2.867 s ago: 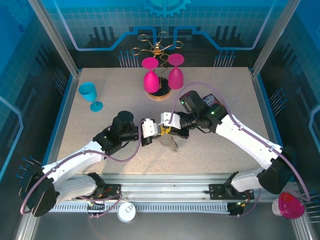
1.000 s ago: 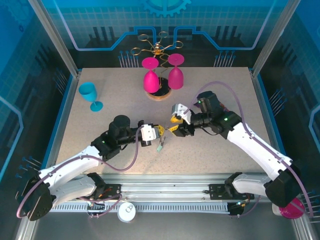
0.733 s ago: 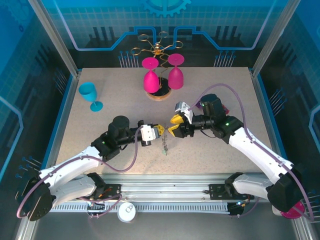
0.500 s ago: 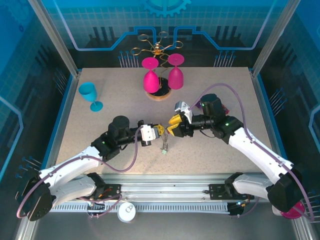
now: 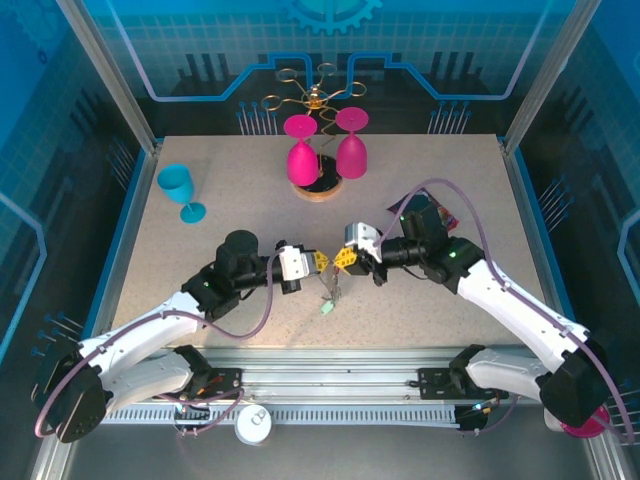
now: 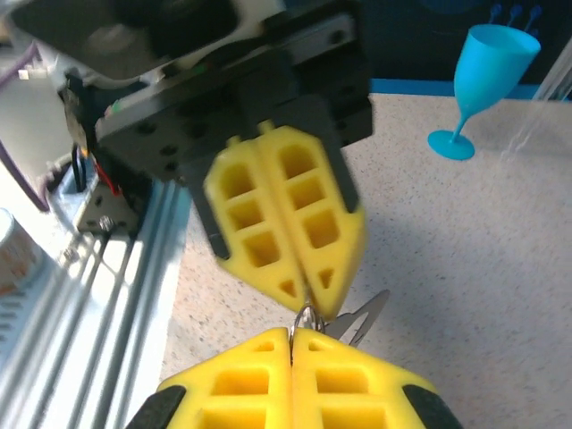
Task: Put the keys on the keyring
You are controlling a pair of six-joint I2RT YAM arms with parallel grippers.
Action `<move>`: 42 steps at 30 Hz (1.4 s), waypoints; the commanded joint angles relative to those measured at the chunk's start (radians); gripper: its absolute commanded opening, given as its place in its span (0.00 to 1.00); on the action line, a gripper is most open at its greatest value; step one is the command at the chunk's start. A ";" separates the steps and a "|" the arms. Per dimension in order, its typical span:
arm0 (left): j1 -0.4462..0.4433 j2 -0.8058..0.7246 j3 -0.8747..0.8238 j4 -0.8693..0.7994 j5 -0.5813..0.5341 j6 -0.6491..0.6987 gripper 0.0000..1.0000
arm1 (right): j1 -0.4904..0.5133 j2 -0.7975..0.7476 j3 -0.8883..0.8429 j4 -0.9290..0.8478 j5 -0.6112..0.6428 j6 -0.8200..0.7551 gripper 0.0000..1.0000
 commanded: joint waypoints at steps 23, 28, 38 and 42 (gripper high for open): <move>0.020 -0.086 -0.059 0.150 0.092 0.049 0.00 | -0.041 0.118 0.103 -0.060 0.034 0.326 0.00; 0.021 -0.080 -0.084 0.236 0.106 0.004 0.00 | -0.041 0.145 0.117 -0.014 -0.029 0.376 0.00; 0.020 -0.042 -0.112 0.375 0.084 -0.082 0.00 | -0.047 0.171 0.136 -0.008 -0.105 0.404 0.09; 0.021 -0.041 -0.124 0.412 0.042 -0.114 0.00 | -0.073 0.124 0.104 0.015 -0.105 0.423 0.28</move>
